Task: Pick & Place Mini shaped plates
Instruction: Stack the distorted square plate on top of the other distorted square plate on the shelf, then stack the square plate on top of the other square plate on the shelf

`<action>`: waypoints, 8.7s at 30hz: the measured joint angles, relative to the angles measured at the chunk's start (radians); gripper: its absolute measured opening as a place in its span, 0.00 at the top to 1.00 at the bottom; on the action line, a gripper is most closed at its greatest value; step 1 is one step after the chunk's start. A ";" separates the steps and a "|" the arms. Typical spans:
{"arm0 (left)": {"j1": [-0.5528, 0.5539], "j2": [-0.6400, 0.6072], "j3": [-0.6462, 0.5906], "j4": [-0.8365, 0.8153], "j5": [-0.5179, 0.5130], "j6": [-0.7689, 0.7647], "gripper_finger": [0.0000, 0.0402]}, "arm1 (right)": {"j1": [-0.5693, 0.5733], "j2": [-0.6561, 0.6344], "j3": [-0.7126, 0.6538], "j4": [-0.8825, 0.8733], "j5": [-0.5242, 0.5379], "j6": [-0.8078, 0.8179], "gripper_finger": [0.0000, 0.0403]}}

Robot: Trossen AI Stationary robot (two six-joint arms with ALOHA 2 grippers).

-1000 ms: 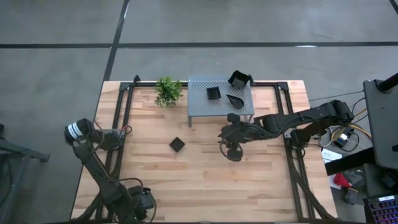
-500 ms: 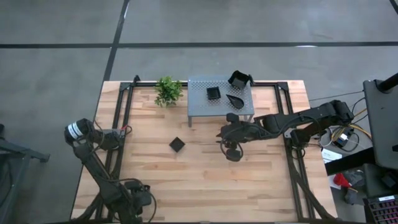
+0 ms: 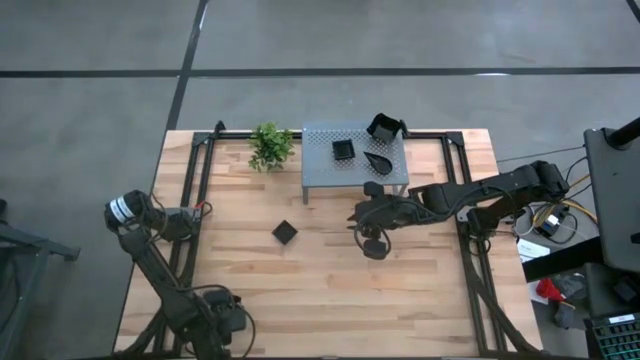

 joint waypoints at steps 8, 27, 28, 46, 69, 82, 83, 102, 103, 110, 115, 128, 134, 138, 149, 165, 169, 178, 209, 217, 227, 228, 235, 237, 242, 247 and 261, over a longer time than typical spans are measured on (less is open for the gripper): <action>0.000 0.000 -0.054 -0.018 0.002 -0.007 0.82 | 0.000 0.000 0.000 0.001 0.000 -0.002 0.80; 0.056 -0.004 -0.076 0.033 0.000 -0.058 0.99 | 0.002 0.000 -0.030 0.002 0.000 -0.042 0.82; 0.063 -0.007 -0.067 0.034 -0.001 -0.042 0.99 | 0.003 0.000 -0.032 0.001 -0.001 -0.052 0.82; 0.273 -0.049 0.202 0.039 -0.265 0.684 1.00 | 0.086 0.019 -0.096 0.216 -0.339 -0.244 0.86; 0.402 -0.047 0.202 0.244 -0.272 1.028 1.00 | 0.163 0.215 -0.063 0.591 -0.393 -0.369 0.58; 0.418 -0.047 0.210 0.239 -0.315 1.282 1.00 | 0.144 0.245 -0.001 0.581 -0.412 -0.328 0.63; 0.418 -0.047 0.218 0.233 -0.334 1.301 1.00 | 0.142 0.245 -0.001 0.573 -0.412 -0.316 0.64; 0.422 -0.053 0.273 0.092 -0.550 1.475 1.00 | 0.116 0.246 0.001 0.517 -0.422 -0.246 0.73; 0.422 -0.053 0.276 0.092 -0.559 1.480 1.00 | 0.117 0.246 0.001 0.514 -0.422 -0.246 0.74; 0.422 -0.055 0.297 0.106 -0.590 1.526 1.00 | 0.116 0.246 0.002 0.496 -0.407 -0.271 0.96; 0.419 -0.055 0.305 0.172 -0.694 1.455 0.95 | 0.113 0.243 0.003 0.491 -0.378 -0.296 0.98; 0.423 -0.061 0.315 0.249 -0.963 1.268 0.62 | 0.111 0.200 0.000 0.255 0.029 -0.379 0.98; 0.423 -0.061 0.288 0.288 -0.966 1.054 0.62 | 0.079 0.119 0.000 0.150 0.199 -0.419 0.98; 0.424 -0.061 0.225 0.416 -0.985 1.046 0.64 | 0.032 0.037 0.001 0.071 0.269 -0.400 0.98; 0.457 -0.060 -0.041 1.273 -1.000 1.439 0.65 | -0.264 -0.193 0.001 -0.078 0.314 -0.209 0.98; 0.464 -0.060 -0.124 1.560 -0.932 1.619 0.65 | -0.633 0.018 0.211 -0.261 0.064 -0.306 0.98; 0.464 -0.060 -0.124 1.552 -0.932 1.620 0.65 | -0.659 0.085 0.254 -0.296 0.067 -0.307 0.98; 0.462 -0.060 -0.124 1.552 -0.932 1.619 0.65 | -0.671 0.162 0.291 -0.346 0.212 -0.326 0.98; 0.462 -0.060 -0.124 1.527 -0.932 1.619 0.65 | -0.679 0.167 0.290 -0.346 0.151 -0.294 0.66; 0.462 -0.060 -0.124 1.502 -0.937 1.610 0.65 | -0.657 0.110 0.290 -0.371 0.038 -0.221 0.57; 0.470 -0.059 -0.124 1.438 -1.013 1.549 0.65 | -0.533 0.023 0.282 -0.396 -0.074 -0.174 0.59; 0.471 -0.059 -0.124 1.436 -1.032 1.543 0.65 | -0.518 0.016 0.281 -0.396 -0.073 -0.173 0.59; 0.483 -0.060 -0.124 1.325 -1.218 1.477 0.65 | -0.410 -0.015 0.260 -0.394 -0.071 -0.123 0.62; 0.491 -0.059 -0.125 1.281 -1.265 1.451 0.65 | -0.379 -0.018 0.242 -0.390 -0.071 -0.115 0.63; 0.503 -0.059 -0.125 1.158 -1.278 1.335 0.65 | -0.312 -0.021 0.185 -0.387 -0.071 -0.071 0.65; 0.513 -0.060 -0.125 1.067 -1.272 1.226 0.65 | -0.253 -0.034 0.133 -0.364 -0.071 -0.054 0.67; 0.625 -0.092 -0.043 0.216 -0.780 0.437 0.65 | -0.148 -0.183 -0.020 -0.152 -0.068 -0.043 0.74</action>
